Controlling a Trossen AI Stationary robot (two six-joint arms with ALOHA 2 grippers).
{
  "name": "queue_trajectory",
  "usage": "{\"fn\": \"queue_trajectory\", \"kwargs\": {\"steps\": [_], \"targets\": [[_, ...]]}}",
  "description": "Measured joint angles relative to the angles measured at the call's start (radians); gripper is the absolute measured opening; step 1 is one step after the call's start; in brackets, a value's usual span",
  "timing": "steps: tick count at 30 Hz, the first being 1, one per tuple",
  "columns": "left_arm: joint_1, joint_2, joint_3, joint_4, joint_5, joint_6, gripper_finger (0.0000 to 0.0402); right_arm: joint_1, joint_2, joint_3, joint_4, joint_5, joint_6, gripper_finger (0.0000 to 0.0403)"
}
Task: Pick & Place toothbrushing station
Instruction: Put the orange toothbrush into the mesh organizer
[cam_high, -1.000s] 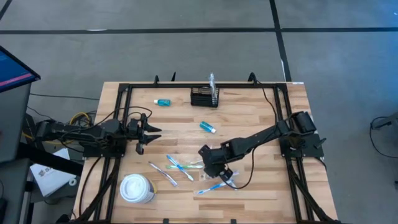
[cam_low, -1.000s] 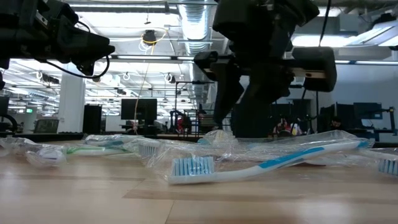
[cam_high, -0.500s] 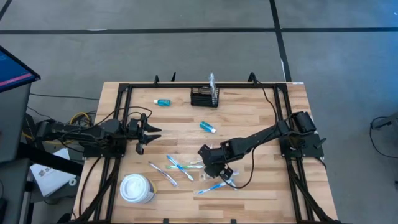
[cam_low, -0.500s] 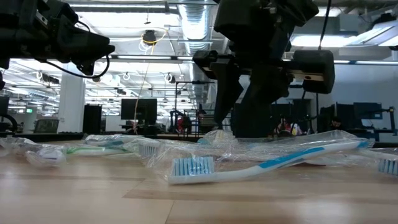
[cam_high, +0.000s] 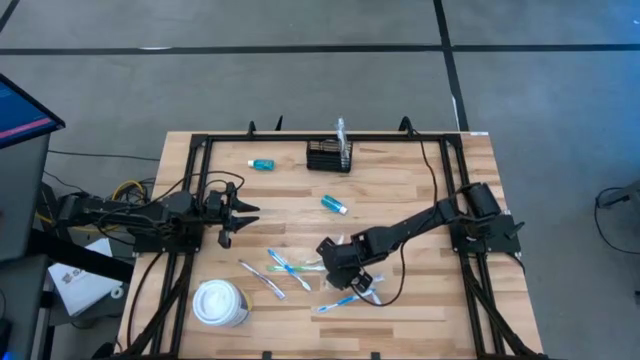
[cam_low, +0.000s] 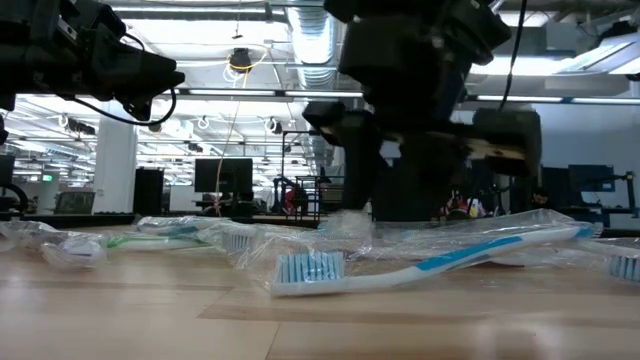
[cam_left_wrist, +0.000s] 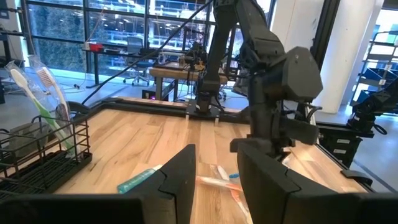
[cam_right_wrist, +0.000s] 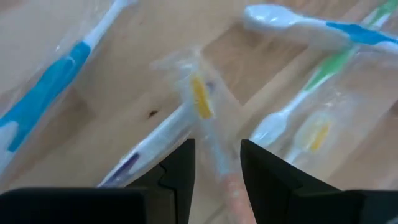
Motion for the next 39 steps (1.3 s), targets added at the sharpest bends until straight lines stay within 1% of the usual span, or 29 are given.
{"fn": "queue_trajectory", "kwargs": {"steps": [32,36,39], "targets": [[0.000,0.000,0.000,-0.001,0.000,0.000,0.0113,0.000,0.000,-0.001,0.004,0.000,0.000,0.0118],[0.000,0.000,0.000,-0.001,0.000,0.000,0.0113,0.000,0.000,-0.001,0.004,0.000,0.000,0.0110],[0.000,0.000,0.000,-0.001,0.000,0.000,0.0113,0.000,0.014,-0.001,0.018,0.000,0.001,0.0096]]}}
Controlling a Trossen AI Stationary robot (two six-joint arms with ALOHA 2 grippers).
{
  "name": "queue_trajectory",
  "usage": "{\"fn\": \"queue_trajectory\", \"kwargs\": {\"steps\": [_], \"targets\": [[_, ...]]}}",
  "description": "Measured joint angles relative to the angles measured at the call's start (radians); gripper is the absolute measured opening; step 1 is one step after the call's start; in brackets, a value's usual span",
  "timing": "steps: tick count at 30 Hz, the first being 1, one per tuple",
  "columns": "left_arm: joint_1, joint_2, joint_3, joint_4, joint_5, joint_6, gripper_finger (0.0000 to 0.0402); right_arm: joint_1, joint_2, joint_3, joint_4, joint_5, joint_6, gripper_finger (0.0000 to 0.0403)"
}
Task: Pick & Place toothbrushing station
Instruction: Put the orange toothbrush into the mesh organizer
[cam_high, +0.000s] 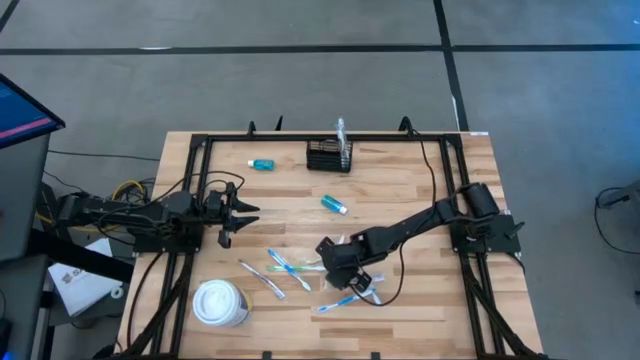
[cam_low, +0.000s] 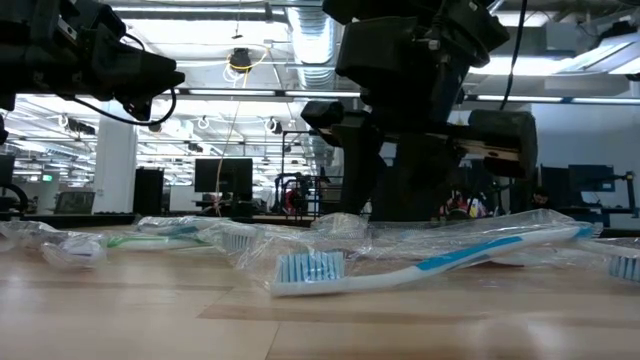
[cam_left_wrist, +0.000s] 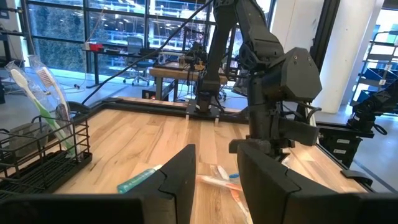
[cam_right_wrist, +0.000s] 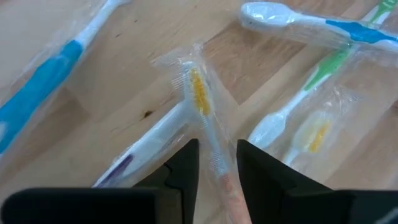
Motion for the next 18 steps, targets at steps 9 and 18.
{"fn": "queue_trajectory", "kwargs": {"steps": [9,18], "targets": [[0.000,0.000,0.000,-0.001,0.000,0.000,0.0113,0.000,0.029,0.001,-0.004,0.025,0.000,0.0017],[0.000,0.000,0.000,0.000,0.000,0.000,0.0113,-0.001,0.019,0.012,-0.028,0.026,0.026,0.0005]]}}
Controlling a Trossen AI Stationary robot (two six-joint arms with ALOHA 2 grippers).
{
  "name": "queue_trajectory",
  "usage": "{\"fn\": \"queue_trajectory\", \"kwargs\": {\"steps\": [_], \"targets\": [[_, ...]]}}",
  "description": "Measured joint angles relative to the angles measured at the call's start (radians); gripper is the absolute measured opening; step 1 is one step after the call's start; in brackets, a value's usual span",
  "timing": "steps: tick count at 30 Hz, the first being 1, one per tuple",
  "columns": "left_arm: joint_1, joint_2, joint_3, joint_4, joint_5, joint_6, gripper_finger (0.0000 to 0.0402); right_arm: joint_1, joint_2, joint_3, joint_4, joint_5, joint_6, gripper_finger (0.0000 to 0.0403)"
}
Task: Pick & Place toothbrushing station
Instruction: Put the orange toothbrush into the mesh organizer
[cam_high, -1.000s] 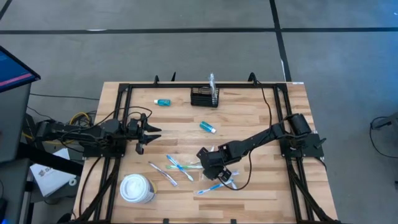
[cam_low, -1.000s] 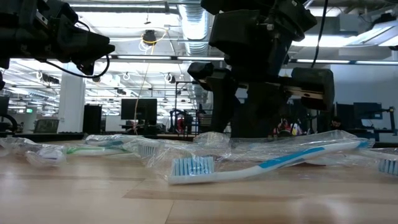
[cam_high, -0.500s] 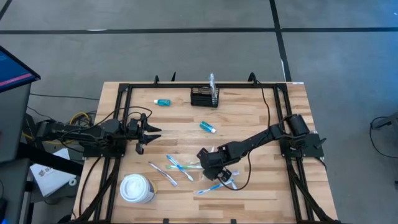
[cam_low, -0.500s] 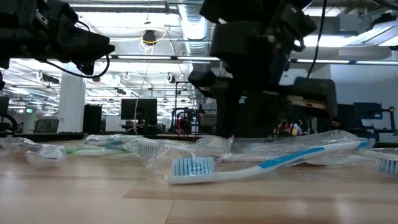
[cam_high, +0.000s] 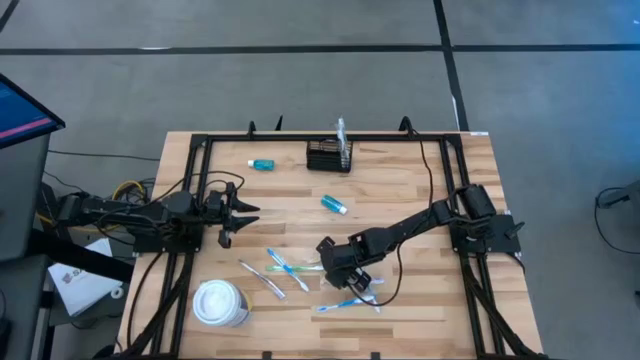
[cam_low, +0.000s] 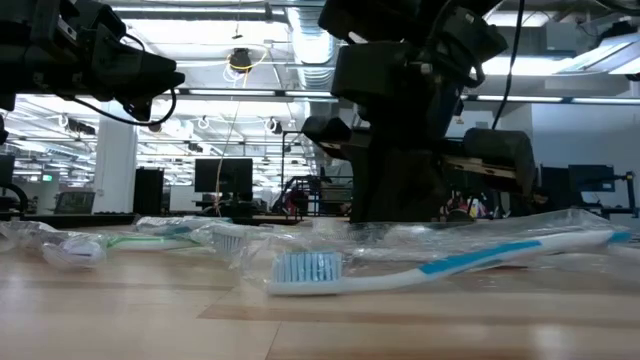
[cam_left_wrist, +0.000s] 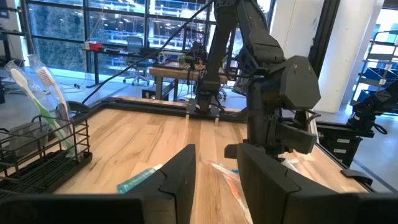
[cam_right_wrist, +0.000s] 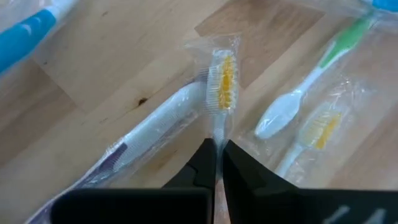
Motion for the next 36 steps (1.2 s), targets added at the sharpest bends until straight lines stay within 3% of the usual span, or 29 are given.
{"fn": "queue_trajectory", "kwargs": {"steps": [11,36], "targets": [[0.000,0.000,0.000,0.000,0.000,0.000,0.0113,-0.016,0.000,0.085,-0.052,-0.003,0.050,0.0002],[0.000,0.000,0.000,0.000,0.000,-0.002,0.0113,-0.140,-0.117,0.084,-0.111,-0.033,0.090,0.0000]]}}
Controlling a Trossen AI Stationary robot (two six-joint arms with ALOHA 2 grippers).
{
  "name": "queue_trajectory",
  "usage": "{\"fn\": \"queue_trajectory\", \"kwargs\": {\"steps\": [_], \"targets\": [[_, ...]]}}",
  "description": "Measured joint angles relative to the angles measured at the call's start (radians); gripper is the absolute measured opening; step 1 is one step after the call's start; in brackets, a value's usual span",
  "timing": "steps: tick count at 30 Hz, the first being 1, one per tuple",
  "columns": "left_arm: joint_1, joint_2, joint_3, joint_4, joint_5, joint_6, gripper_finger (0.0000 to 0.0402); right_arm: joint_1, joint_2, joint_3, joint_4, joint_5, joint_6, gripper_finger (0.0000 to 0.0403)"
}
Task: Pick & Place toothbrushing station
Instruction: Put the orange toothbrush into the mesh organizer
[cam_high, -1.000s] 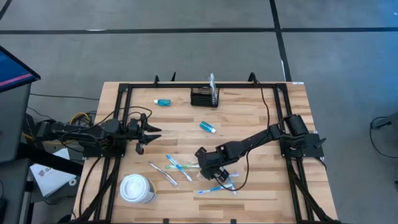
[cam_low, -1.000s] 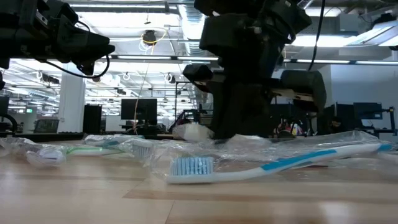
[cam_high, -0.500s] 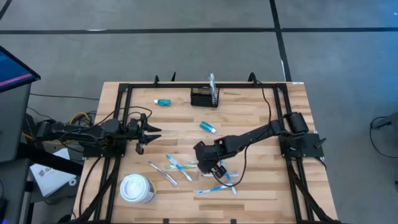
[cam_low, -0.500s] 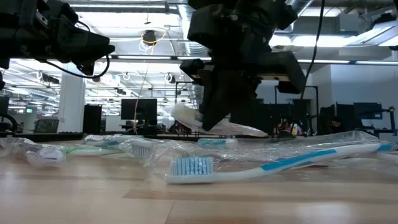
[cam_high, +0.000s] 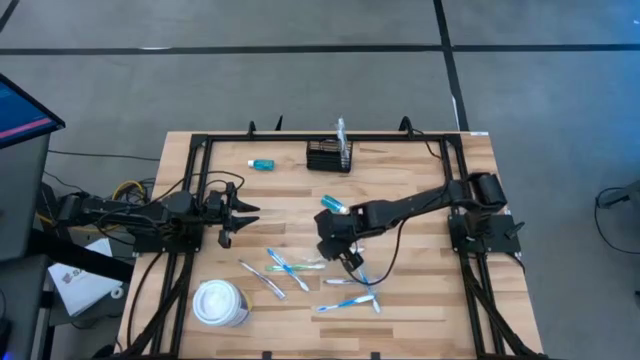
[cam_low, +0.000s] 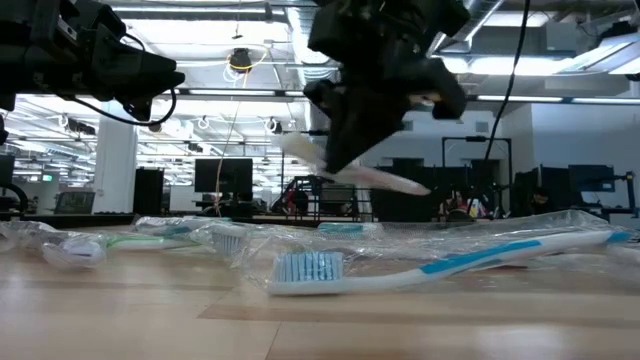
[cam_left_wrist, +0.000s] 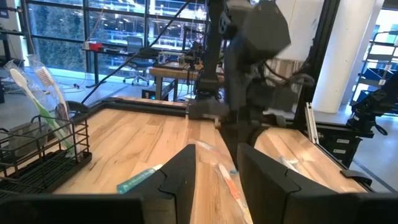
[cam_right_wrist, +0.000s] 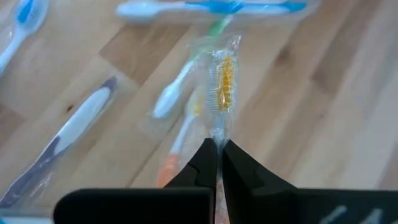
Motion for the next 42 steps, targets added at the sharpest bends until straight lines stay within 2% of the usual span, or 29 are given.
{"fn": "queue_trajectory", "kwargs": {"steps": [6,11,20,27,33,38,42], "targets": [[0.000,0.000,0.000,0.000,0.000,0.000,0.0113,-0.017,-0.051,-0.012,0.022,0.004,0.003,0.0000],[0.000,0.000,0.000,0.000,0.000,0.000,0.0113,-0.022,-0.161,-0.090,0.036,0.004,0.017,0.0000],[0.000,0.000,0.000,0.000,0.000,0.000,0.0113,-0.059,-0.404,-0.316,0.302,0.007,0.040,0.0000],[0.000,0.000,0.000,0.000,0.000,0.000,0.0113,-0.136,-0.516,-0.429,0.521,0.015,0.043,0.0000],[0.000,0.000,0.000,0.000,0.000,0.000,0.0113,-0.214,-0.545,-0.511,0.709,0.006,0.058,0.0000],[0.000,0.000,0.000,0.000,0.000,0.000,0.0113,-0.263,-0.544,-0.544,0.768,0.001,0.058,0.0000],[0.000,0.000,0.000,0.000,0.000,0.000,0.0113,-0.317,-0.544,-0.582,0.867,-0.046,0.076,0.0000]]}}
